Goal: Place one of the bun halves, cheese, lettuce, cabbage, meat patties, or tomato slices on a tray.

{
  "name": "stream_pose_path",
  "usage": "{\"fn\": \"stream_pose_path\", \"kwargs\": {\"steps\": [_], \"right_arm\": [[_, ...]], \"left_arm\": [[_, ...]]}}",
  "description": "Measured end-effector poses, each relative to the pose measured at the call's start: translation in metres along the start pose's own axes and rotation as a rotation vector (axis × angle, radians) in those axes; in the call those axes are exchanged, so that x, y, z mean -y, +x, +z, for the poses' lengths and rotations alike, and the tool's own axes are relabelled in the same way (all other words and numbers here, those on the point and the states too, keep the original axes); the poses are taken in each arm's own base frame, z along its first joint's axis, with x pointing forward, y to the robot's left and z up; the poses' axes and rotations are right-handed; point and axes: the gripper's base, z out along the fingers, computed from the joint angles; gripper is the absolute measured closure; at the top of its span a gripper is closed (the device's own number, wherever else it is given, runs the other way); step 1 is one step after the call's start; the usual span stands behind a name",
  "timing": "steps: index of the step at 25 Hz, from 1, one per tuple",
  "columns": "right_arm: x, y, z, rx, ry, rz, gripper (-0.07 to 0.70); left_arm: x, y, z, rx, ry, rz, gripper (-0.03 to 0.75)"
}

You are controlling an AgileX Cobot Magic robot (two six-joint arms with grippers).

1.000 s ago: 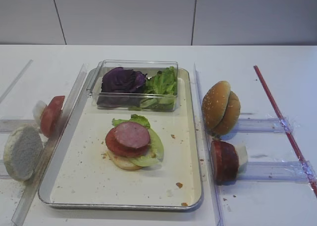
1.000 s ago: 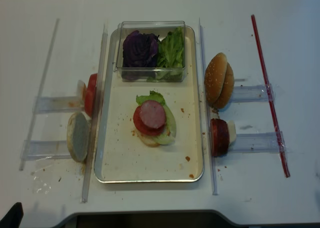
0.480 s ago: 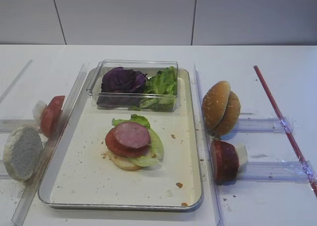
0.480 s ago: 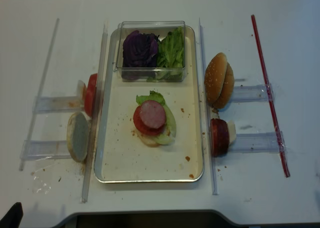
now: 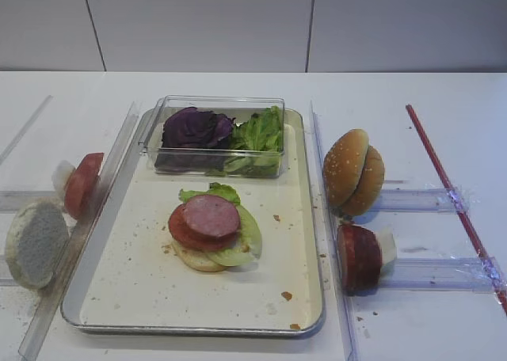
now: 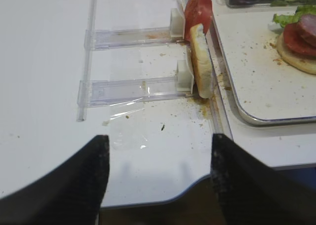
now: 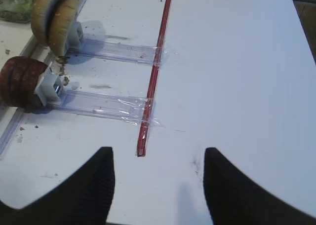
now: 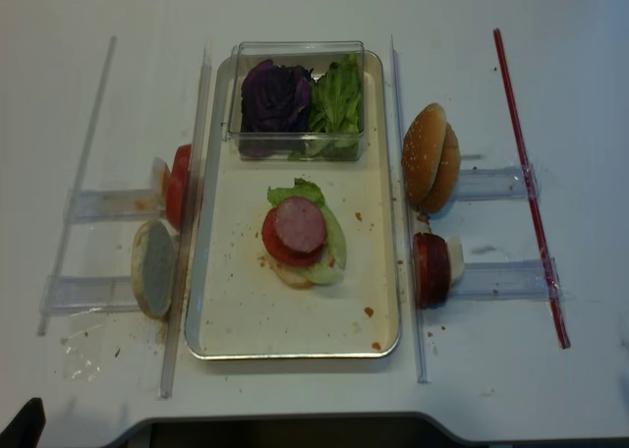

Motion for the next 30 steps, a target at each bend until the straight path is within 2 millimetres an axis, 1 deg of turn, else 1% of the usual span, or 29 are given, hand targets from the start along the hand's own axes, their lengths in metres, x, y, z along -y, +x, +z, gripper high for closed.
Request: {"fn": "stream_pose_path", "kwargs": {"steps": [30], "right_arm": [[0.0, 0.0, 0.0, 0.0, 0.0, 0.009, 0.207]], "left_arm": [[0.0, 0.0, 0.0, 0.0, 0.0, 0.0, 0.292]]}}
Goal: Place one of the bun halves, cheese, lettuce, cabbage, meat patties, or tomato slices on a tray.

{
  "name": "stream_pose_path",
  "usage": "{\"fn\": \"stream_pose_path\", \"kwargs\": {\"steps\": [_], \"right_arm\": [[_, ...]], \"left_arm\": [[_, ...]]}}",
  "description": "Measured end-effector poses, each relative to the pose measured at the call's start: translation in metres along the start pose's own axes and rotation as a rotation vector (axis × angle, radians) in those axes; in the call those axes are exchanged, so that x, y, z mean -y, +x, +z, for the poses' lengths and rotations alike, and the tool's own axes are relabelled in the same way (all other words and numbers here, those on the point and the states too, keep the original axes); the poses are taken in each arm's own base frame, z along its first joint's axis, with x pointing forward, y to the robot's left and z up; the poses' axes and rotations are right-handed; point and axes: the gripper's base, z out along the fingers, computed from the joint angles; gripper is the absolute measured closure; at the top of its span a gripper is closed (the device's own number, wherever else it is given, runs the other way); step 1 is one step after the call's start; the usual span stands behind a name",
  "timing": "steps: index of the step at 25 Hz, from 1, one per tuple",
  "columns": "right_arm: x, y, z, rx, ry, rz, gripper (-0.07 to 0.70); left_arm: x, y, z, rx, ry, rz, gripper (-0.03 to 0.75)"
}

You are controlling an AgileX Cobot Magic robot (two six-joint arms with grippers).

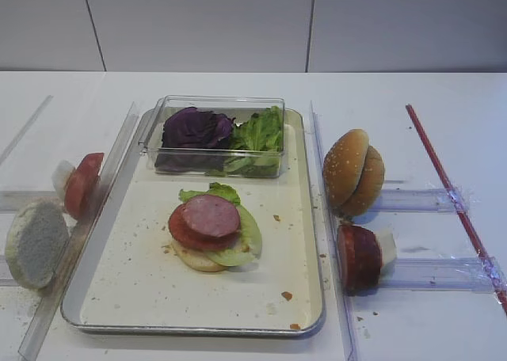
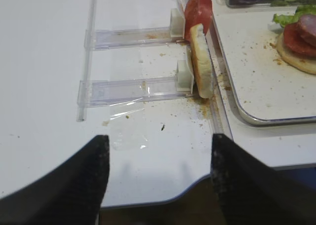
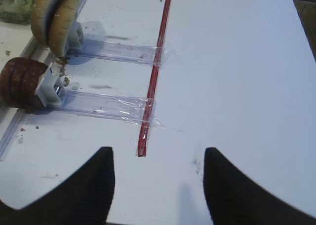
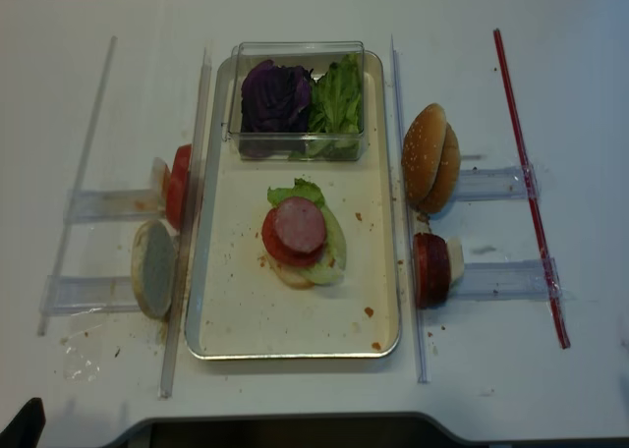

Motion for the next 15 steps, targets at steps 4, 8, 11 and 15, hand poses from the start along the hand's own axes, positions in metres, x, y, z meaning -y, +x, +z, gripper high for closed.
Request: {"fn": "stream_pose_path", "kwargs": {"steps": [4, 8, 11, 15], "right_arm": [[0.0, 0.0, 0.0, 0.0, 0.0, 0.0, 0.207], [0.0, 0.0, 0.0, 0.0, 0.0, 0.0, 0.207], [0.0, 0.0, 0.0, 0.0, 0.0, 0.0, 0.207], [0.0, 0.0, 0.0, 0.0, 0.0, 0.0, 0.207]], "left_arm": [[0.0, 0.0, 0.0, 0.0, 0.0, 0.0, 0.292], [0.0, 0.0, 0.0, 0.0, 0.0, 0.0, 0.292], [0.0, 0.0, 0.0, 0.0, 0.0, 0.0, 0.292], [0.0, 0.0, 0.0, 0.0, 0.0, 0.0, 0.292]]}}
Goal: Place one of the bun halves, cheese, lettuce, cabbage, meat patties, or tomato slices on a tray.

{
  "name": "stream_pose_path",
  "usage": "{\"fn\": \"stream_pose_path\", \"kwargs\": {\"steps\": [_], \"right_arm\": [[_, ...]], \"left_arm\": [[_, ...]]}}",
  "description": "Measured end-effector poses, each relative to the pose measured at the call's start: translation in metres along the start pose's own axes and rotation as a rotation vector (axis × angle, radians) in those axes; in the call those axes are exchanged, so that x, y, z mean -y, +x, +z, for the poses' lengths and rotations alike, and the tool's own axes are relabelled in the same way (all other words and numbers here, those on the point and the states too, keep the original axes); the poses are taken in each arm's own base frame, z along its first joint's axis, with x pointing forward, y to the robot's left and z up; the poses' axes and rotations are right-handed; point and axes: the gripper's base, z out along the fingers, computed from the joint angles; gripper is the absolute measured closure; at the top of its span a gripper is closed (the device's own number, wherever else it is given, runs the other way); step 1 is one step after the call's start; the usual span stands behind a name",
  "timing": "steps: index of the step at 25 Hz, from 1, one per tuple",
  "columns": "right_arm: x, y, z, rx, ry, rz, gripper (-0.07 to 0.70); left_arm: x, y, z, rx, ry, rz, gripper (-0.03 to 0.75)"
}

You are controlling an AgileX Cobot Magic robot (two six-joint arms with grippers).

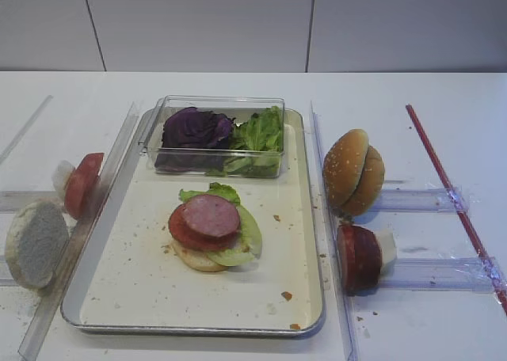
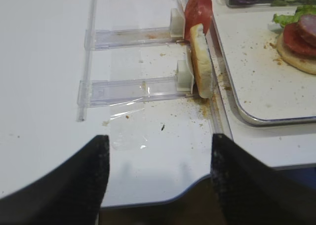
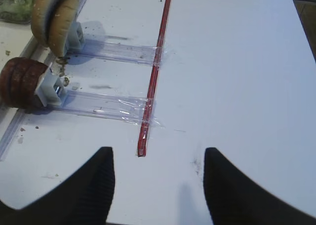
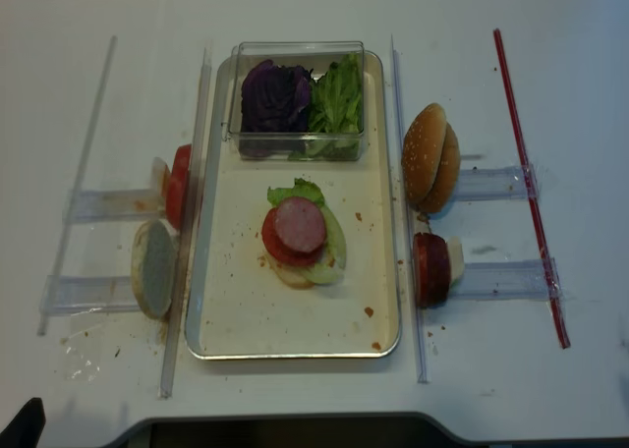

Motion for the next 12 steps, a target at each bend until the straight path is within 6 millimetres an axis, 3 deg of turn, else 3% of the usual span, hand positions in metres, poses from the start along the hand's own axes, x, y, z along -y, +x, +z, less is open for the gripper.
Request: {"fn": "stream_pose_path", "kwargs": {"steps": [12], "right_arm": [[0.0, 0.0, 0.0, 0.0, 0.0, 0.0, 0.207]], "left_arm": [[0.0, 0.0, 0.0, 0.0, 0.0, 0.0, 0.292]]}}
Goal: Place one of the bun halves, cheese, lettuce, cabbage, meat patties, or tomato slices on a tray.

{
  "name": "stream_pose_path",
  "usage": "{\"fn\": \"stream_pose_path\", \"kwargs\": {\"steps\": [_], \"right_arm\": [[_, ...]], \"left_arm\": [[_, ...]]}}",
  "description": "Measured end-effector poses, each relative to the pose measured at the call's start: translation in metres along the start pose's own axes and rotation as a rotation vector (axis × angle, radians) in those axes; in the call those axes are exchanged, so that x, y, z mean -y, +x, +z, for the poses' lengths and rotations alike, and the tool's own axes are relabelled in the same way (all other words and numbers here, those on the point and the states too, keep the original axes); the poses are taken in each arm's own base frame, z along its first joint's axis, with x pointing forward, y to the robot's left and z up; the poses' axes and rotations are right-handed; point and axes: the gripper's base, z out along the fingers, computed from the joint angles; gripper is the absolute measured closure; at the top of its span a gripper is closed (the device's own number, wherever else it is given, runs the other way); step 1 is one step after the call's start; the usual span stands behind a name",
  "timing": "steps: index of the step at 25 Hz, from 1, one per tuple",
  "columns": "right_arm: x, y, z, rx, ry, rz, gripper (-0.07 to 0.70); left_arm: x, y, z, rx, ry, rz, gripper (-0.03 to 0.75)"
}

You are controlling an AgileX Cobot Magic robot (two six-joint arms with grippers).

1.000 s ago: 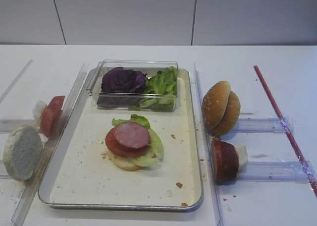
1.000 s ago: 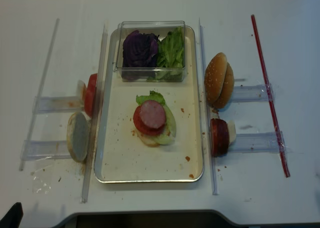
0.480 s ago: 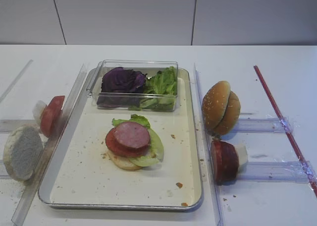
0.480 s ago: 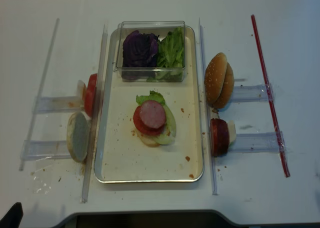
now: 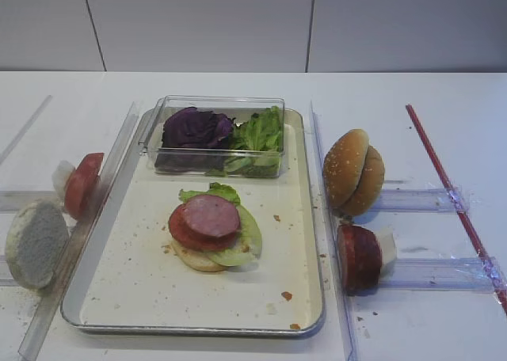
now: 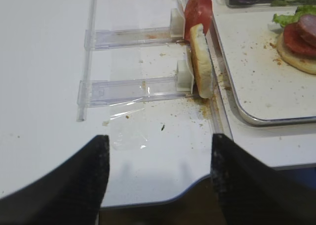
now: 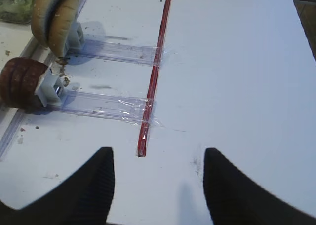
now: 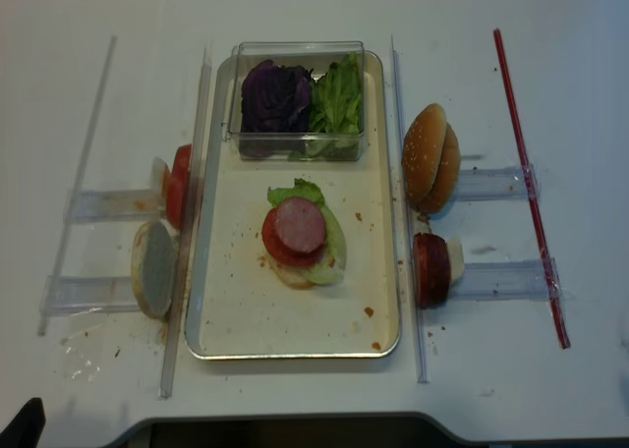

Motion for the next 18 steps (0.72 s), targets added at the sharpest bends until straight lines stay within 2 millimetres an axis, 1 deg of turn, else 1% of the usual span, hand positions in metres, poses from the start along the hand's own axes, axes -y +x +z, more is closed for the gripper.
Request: {"fn": "stream_pose_path", "kwargs": {"steps": [18], "right_arm": [[0.0, 0.0, 0.0, 0.0, 0.0, 0.0, 0.207]], "left_arm": [[0.0, 0.0, 0.0, 0.0, 0.0, 0.0, 0.292]]}}
